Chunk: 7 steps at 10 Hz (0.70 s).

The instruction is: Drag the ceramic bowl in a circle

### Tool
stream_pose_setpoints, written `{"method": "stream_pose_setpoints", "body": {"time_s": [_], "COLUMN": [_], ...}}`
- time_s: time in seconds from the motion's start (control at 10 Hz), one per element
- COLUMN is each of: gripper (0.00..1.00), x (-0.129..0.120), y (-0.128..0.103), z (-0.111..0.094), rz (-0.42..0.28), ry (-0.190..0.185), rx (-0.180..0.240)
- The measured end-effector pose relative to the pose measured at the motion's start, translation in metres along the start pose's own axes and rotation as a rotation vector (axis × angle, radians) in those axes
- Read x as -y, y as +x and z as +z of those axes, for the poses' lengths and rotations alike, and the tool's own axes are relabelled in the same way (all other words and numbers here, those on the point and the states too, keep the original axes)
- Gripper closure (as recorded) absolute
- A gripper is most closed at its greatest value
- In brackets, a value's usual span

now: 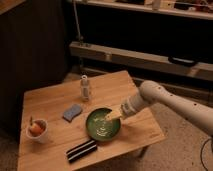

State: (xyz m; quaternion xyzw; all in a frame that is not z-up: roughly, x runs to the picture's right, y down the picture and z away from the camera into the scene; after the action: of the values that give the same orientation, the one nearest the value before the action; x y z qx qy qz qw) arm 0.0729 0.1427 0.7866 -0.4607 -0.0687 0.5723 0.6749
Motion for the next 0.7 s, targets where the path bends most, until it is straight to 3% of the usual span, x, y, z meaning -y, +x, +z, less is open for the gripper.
{"method": "stream_pose_setpoints", "body": {"time_s": [0.2, 0.4, 0.7], "gripper": [0.20, 0.20, 0.20], "x": [0.028, 0.050, 0.042], "y": [-0.011, -0.009, -0.015], "z": [0.001, 0.012, 0.016], "rz": [0.015, 0.041, 0.028], "ry": [-0.001, -0.008, -0.029], "rx": [-0.001, -0.011, -0.019]}}
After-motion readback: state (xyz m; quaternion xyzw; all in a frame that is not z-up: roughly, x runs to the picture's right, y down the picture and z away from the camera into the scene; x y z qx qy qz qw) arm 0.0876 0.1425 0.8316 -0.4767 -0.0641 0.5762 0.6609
